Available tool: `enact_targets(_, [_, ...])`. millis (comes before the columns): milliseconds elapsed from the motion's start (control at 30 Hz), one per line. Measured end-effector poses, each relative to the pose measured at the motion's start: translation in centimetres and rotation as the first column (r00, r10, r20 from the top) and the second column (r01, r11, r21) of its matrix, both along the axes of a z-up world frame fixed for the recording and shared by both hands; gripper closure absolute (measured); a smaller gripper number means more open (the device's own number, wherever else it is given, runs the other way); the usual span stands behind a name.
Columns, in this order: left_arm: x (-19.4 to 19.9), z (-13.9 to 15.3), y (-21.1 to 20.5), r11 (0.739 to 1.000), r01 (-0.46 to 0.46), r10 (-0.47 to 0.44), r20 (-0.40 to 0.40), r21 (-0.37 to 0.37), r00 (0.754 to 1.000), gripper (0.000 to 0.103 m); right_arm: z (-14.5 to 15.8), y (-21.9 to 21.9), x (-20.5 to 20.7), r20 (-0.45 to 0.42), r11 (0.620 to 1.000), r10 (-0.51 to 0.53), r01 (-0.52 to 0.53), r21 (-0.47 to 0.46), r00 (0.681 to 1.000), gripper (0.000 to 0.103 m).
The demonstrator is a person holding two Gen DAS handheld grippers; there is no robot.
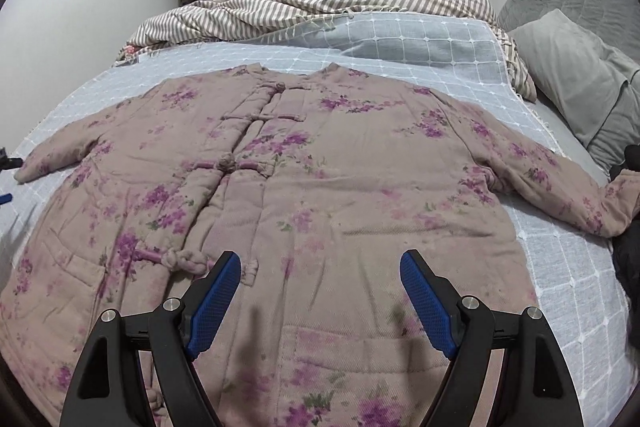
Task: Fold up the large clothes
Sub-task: 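Grasp the folded sleeve strip with the left tool and lift it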
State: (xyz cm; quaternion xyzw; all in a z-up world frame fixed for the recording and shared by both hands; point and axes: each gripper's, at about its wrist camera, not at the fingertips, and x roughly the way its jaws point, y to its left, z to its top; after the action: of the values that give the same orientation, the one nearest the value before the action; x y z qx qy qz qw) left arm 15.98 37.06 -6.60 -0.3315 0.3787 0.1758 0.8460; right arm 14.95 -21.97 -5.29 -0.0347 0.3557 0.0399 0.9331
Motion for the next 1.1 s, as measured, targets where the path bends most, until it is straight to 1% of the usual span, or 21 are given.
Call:
enact_targets(67, [1.0, -1.0, 2.2, 0.999, -0.051, 0.051, -0.010, -0.003, 0.999, 0.001, 0.0, -0.1, 0.5, -0.004, 0.999, 0.013, -0.013, 0.029, 1.000, 0.020])
enact_targets(133, [1.6, -1.8, 3.8, 0.996, -0.082, 0.082, -0.002, -0.024, 0.997, 0.001, 0.0, -0.5, 1.1, -0.007, 0.998, 0.006, -0.005, 0.066, 1.000, 0.020])
enact_targets(233, [2.3, -3.4, 6.1, 0.985, -0.137, 0.142, 0.042, -0.105, 0.989, 0.003, -0.2, -1.0, 1.4, -0.016, 0.994, -0.004, 0.006, 0.114, 1.000, 0.020])
enact_targets(300, [2.6, -3.6, 6.4, 0.983, -0.158, 0.163, 0.058, -0.094, 0.985, 0.005, -0.4, -1.4, 1.5, -0.026, 0.992, -0.016, 0.019, 0.122, 1.000, 0.020])
enact_targets(333, [3.0, -3.5, 6.4, 0.984, -0.166, 0.171, 0.068, -0.071, 0.983, 0.006, -0.5, -1.5, 1.5, -0.027, 0.993, -0.026, 0.029, 0.117, 0.999, 0.020])
enact_targets(367, [3.4, -3.3, 6.4, 0.984, -0.172, 0.175, 0.066, -0.054, 0.982, 0.010, -0.6, -1.7, 1.5, -0.028, 0.993, -0.038, 0.041, 0.108, 0.999, 0.020])
enact_targets(433, [4.5, -3.1, 6.5, 0.981, -0.193, 0.194, 0.046, -0.017, 0.980, 0.024, -0.7, -1.9, 1.6, -0.028, 0.993, -0.052, 0.055, 0.103, 0.998, 0.020])
enact_targets(467, [5.0, -3.0, 6.8, 0.979, -0.203, 0.203, 0.028, 0.000, 0.979, 0.035, -0.7, -2.0, 1.7, -0.030, 0.993, -0.055, 0.058, 0.107, 0.998, 0.020])
enact_targets(500, [5.3, -2.9, 6.9, 0.976, -0.219, 0.219, 0.012, 0.013, 0.976, 0.049, -0.7, -2.2, 1.7, -0.032, 0.992, -0.060, 0.063, 0.114, 0.998, 0.020])
enact_targets(567, [5.5, -2.4, 7.2, 0.965, -0.262, 0.263, -0.008, 0.024, 0.965, 0.067, -0.7, -2.4, 1.7, -0.036, 0.990, -0.066, 0.070, 0.122, 0.997, 0.020])
enact_targets(633, [5.3, -1.5, 7.2, 0.961, -0.275, 0.274, 0.016, 0.026, 0.961, 0.073, -0.8, -2.7, 1.7, -0.039, 0.989, -0.070, 0.075, 0.126, 0.997, 0.020])
enact_targets(667, [5.0, -0.4, 6.8, 0.960, -0.277, 0.275, 0.041, 0.046, 0.961, 0.078, -0.8, -2.8, 1.7, -0.041, 0.989, -0.072, 0.077, 0.128, 0.997, 0.020])
enact_targets(767, [4.8, 2.1, 5.5, 0.963, -0.256, 0.247, 0.106, 0.089, 0.963, 0.085, -0.6, -2.8, 1.6, -0.036, 0.989, -0.081, 0.085, 0.125, 0.996, 0.020])
enact_targets(833, [4.8, 4.4, 4.0, 0.969, -0.218, 0.198, 0.164, 0.115, 0.966, 0.091, -0.4, -2.7, 1.5, -0.028, 0.989, -0.074, 0.077, 0.123, 0.997, 0.020])
enact_targets(867, [5.1, 5.2, 3.5, 0.972, -0.199, 0.175, 0.184, 0.123, 0.967, 0.097, -0.4, -2.6, 1.4, -0.026, 0.990, -0.072, 0.074, 0.121, 0.997, 0.020])
enact_targets(900, [4.9, 6.1, 2.7, 0.975, -0.176, 0.147, 0.207, 0.133, 0.967, 0.098, -0.4, -2.5, 1.4, -0.024, 0.990, -0.070, 0.072, 0.117, 0.997, 0.020])
enact_targets(1000, [5.3, 9.0, -0.6, 0.980, -0.081, 0.028, 0.280, 0.179, 0.960, 0.100, -0.2, -2.3, 1.1, -0.018, 0.992, -0.069, 0.071, 0.106, 0.997, 0.020])
enact_targets(1100, [6.2, 11.7, -5.2, 0.965, 0.027, -0.113, 0.320, 0.260, 0.941, 0.100, -0.1, -2.4, 1.0, -0.014, 0.992, -0.069, 0.070, 0.108, 0.998, 0.020])
